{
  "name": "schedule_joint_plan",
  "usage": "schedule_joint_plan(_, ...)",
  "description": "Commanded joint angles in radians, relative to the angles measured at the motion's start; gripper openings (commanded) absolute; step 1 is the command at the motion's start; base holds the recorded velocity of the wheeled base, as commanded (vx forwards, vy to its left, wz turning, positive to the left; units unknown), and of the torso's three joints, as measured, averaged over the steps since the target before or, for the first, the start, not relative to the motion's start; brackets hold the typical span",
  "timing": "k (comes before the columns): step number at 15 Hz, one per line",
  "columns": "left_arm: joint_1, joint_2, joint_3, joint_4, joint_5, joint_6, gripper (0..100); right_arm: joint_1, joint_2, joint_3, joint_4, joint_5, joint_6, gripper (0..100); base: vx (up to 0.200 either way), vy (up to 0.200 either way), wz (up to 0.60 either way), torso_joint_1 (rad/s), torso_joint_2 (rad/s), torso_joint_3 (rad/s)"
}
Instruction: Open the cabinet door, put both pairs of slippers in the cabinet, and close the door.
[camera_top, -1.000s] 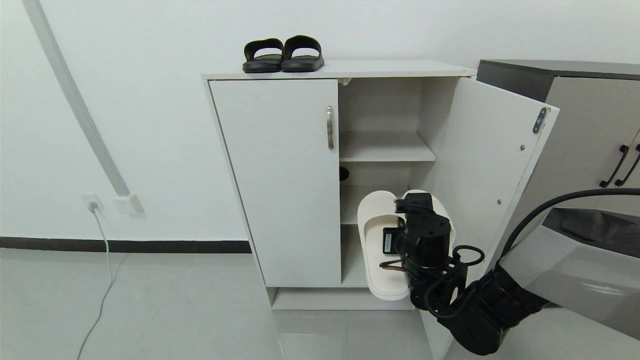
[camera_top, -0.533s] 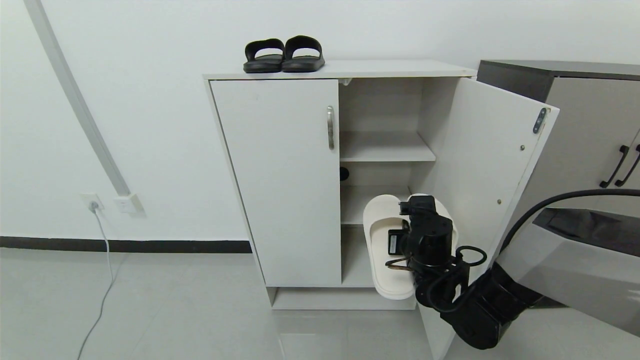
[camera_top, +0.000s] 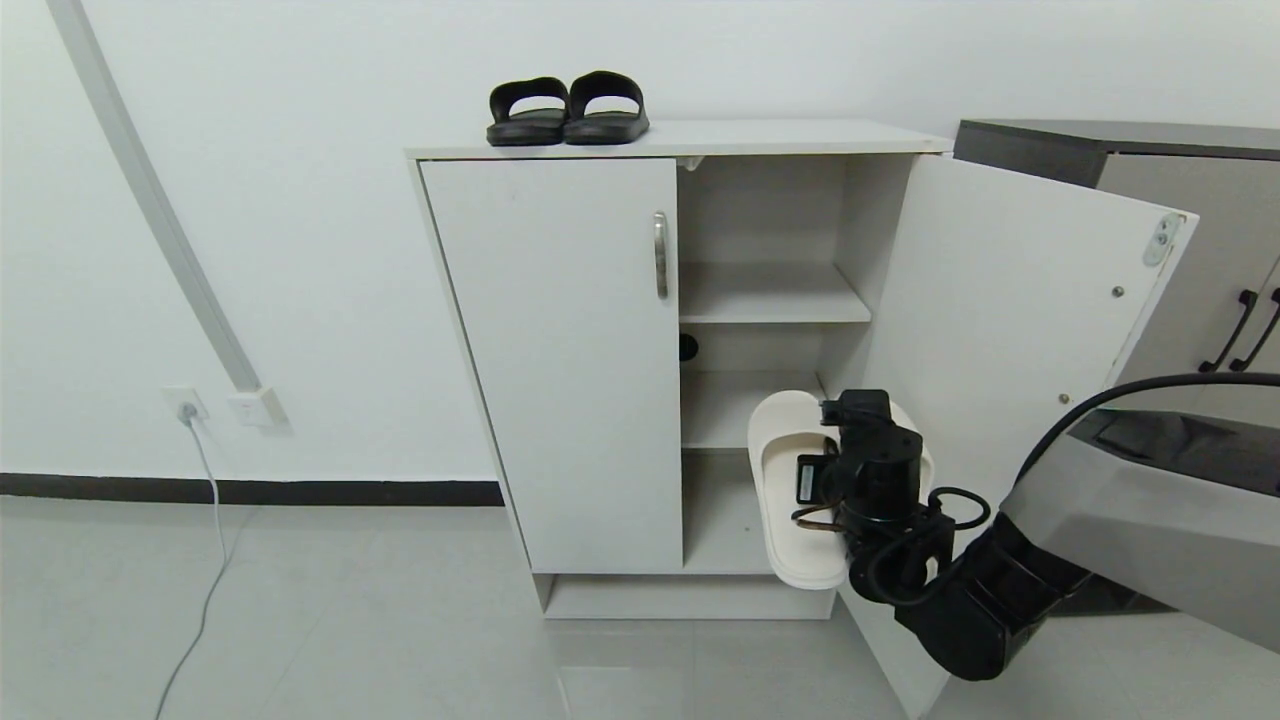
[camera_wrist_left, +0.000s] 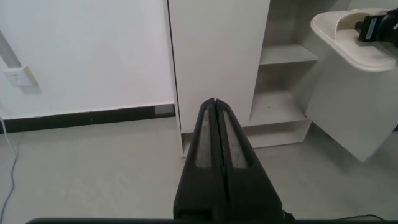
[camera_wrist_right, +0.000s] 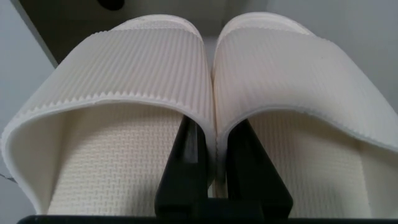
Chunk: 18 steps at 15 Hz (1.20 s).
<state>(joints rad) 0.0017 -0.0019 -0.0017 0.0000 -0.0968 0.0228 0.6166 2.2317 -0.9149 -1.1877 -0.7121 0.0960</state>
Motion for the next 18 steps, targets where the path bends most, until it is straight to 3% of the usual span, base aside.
schedule_joint_plan(1,0.000,0.002,0.000,0.000,0.000,0.000,0,-0.020,0.003,-0.001,0.002,0.002,-0.001,0,0.000,0.000,0.00,0.000,0.00,0.000)
schedule_joint_plan(11,0.000,0.002,0.000,0.000,0.005,-0.009,0,-0.107,0.042,-0.007,0.002,0.045,-0.002,0,0.000,0.000,0.00,0.000,0.00,0.000)
schedule_joint_plan(18,0.000,0.002,0.000,0.000,0.005,-0.009,0,-0.107,0.040,-0.005,-0.001,0.048,-0.004,0,0.000,0.000,0.00,0.000,0.00,0.000)
